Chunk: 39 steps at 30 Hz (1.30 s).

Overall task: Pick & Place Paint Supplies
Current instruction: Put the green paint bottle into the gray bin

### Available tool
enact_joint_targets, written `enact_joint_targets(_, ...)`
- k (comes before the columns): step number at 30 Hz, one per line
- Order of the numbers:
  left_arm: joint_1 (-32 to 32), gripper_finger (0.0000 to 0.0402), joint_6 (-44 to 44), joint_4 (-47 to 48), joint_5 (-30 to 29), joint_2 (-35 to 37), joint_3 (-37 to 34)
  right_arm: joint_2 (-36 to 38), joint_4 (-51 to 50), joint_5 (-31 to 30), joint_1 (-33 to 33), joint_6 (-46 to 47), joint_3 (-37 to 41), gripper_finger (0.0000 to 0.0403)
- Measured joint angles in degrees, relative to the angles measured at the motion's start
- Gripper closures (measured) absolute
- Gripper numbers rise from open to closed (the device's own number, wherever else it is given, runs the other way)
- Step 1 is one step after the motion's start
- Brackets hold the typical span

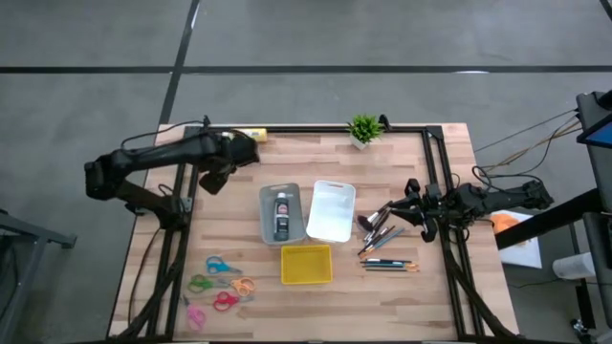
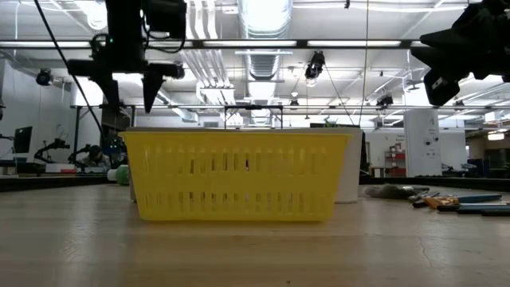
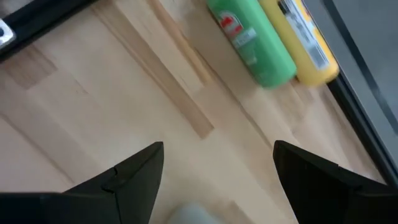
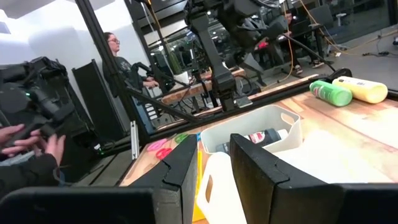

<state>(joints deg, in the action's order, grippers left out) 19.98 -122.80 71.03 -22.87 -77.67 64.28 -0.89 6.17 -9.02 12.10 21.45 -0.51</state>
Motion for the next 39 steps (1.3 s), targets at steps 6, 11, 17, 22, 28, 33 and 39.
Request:
enact_joint_targets(6,5.52,0.0096,0.01,-4.87,-1.16,0.0,-3.51,0.0,0.0,0.0,-0.02,0.0,0.02,0.0309)
enact_joint_targets(11,10.26,0.0096,2.87,-9.21,-1.73,0.0,-5.56,0.0,0.0,-0.02,-0.01,0.0,0.01,0.0309)
enact_joint_targets(17,12.96,0.0096,4.35,-17.51,-1.61,0.0,-6.59,0.0,0.0,-0.02,0.0,0.0,0.02,0.0309)
enact_joint_targets(22,13.89,0.0096,4.41,-20.46,-3.13,-0.07,-6.59,0.0,0.0,0.0,-0.02,0.0,0.0,0.0309)
enact_joint_targets(28,14.15,0.0096,4.33,-20.66,-3.35,-0.07,-6.59,0.0,0.0,-0.02,-0.02,0.0,0.02,0.0309)
enact_joint_targets(33,14.35,0.0096,-0.48,-20.58,-3.61,-0.07,-6.59,0.0,-0.02,-0.02,-0.02,0.0,0.0,0.0309)
enact_joint_targets(39,14.34,0.0096,-3.5,-20.52,-3.69,-0.07,-6.69,0.0,0.0,-0.01,-0.02,0.0,0.01,0.0309)
